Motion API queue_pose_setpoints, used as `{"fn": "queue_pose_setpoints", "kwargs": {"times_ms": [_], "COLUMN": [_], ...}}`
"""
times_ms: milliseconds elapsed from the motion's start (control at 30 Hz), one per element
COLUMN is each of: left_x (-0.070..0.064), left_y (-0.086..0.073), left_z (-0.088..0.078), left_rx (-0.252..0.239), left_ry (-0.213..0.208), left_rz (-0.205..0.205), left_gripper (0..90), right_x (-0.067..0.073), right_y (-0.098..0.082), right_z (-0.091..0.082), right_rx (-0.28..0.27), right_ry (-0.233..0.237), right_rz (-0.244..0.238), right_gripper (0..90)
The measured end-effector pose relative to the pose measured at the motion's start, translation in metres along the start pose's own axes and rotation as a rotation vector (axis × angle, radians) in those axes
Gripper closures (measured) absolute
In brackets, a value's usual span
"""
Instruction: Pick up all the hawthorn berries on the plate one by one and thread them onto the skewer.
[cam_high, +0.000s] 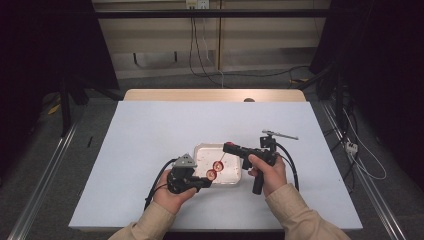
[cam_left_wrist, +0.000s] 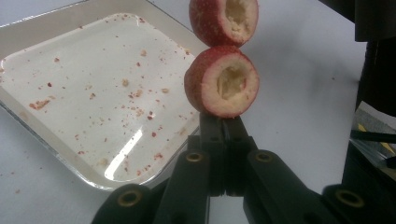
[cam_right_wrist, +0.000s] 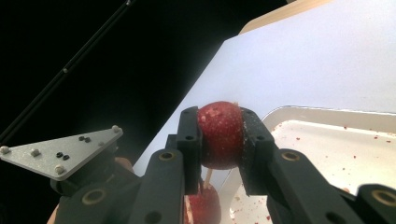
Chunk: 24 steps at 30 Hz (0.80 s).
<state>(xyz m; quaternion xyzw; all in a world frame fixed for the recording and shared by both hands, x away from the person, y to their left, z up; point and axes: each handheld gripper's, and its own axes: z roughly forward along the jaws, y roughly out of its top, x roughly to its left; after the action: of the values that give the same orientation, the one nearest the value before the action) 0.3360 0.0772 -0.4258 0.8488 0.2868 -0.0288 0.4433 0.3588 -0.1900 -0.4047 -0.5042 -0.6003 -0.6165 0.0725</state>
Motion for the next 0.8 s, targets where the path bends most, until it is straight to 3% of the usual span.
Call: {"fn": "queue_pose_setpoints", "kwargs": {"times_ms": [167, 433, 533, 633, 733, 767, 800], "left_x": [-0.0003, 0.0009, 0.0003, -0.0006, -0.0003, -0.0004, -0.0011], "left_y": [-0.0007, -0.0007, -0.0009, -0.0007, -0.0001, 0.0006, 0.0041], "left_z": [0.0014, 0.0004, 0.0018, 0.0022, 0.0014, 0.0002, -0.0015], "left_rx": [0.010, 0.010, 0.013, 0.018, 0.013, -0.029, -0.004], "left_ry": [0.004, 0.019, 0.005, 0.021, 0.007, -0.010, 0.016], "left_rz": [0.001, -0.007, -0.009, -0.007, -0.008, -0.016, -0.013], "left_gripper": [89.9, 89.9, 89.9, 89.9, 89.9, 89.9, 89.9], "right_x": [0.0030, 0.0037, 0.0022, 0.0027, 0.0024, 0.0028, 0.0042], "right_y": [-0.0029, -0.0044, -0.0061, -0.0075, -0.0078, -0.0081, -0.0105], "right_z": [0.0025, 0.0023, 0.0008, 0.0013, 0.0018, 0.0024, 0.0058], "right_rx": [0.009, 0.031, 0.030, 0.026, 0.030, 0.030, 0.073], "right_ry": [0.018, -0.009, -0.003, -0.005, -0.004, 0.005, 0.011], "right_rz": [-0.011, -0.053, -0.044, -0.045, -0.045, -0.042, -0.043], "right_gripper": [73.3, 73.4, 73.4, 73.4, 73.4, 73.4, 73.4]}}
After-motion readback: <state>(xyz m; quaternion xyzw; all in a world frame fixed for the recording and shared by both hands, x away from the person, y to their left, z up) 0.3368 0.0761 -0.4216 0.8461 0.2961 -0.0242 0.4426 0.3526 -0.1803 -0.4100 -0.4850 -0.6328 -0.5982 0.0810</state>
